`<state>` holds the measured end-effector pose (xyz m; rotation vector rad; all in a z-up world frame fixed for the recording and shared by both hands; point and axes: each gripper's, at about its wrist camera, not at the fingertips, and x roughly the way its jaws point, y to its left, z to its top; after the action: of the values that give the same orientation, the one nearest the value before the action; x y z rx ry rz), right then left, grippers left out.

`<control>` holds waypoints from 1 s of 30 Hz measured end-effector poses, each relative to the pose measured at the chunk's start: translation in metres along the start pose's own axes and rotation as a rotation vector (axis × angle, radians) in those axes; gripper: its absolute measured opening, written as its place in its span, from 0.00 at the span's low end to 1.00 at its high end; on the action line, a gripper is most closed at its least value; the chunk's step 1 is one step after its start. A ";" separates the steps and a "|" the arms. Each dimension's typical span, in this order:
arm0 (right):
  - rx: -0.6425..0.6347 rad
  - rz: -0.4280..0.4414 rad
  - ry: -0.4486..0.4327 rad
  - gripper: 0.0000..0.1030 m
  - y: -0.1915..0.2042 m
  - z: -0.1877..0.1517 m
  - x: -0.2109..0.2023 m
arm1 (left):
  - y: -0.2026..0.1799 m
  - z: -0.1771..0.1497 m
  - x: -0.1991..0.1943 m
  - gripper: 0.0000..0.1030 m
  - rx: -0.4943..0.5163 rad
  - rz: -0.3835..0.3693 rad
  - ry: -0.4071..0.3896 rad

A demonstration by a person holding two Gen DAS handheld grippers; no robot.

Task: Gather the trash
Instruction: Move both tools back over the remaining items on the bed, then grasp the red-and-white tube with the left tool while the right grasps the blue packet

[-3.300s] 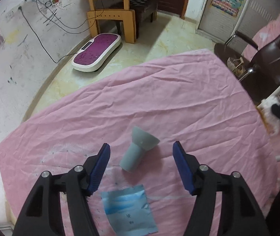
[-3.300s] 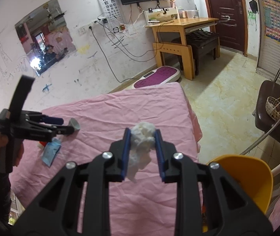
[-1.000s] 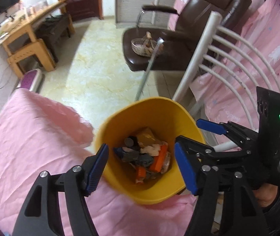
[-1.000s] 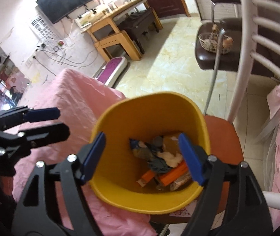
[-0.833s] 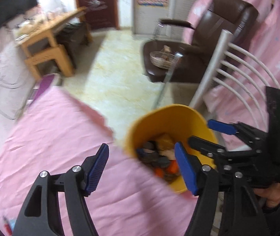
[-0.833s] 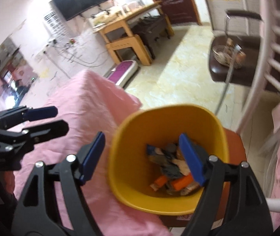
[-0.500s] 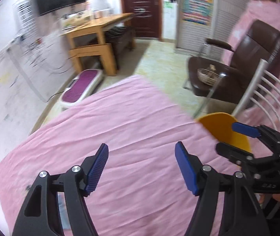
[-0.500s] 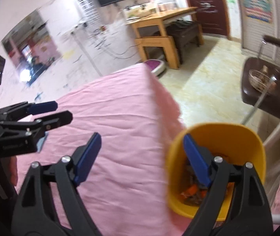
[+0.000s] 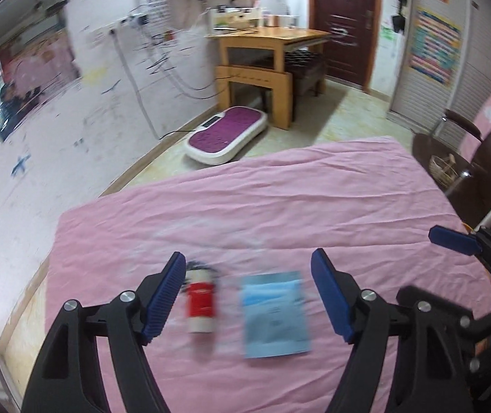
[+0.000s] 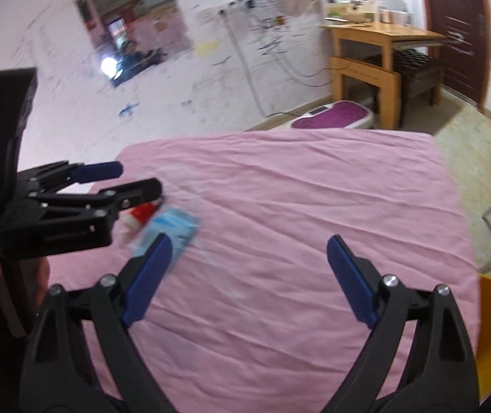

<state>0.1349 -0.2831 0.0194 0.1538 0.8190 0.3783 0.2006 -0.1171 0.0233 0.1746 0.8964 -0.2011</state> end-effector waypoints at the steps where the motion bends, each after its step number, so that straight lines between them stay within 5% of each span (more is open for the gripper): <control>1: -0.014 0.006 0.009 0.85 0.008 0.002 0.005 | 0.008 -0.002 0.001 0.70 -0.015 0.006 0.002; 11: -0.098 0.033 0.097 0.92 0.051 0.000 0.041 | 0.065 -0.007 0.025 0.70 -0.136 -0.024 0.083; 30: -0.133 0.001 0.146 0.92 0.071 -0.001 0.070 | 0.048 -0.020 0.062 0.68 -0.075 -0.032 0.172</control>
<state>0.1587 -0.1909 -0.0098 0.0024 0.9345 0.4473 0.2347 -0.0726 -0.0344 0.1091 1.0769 -0.1835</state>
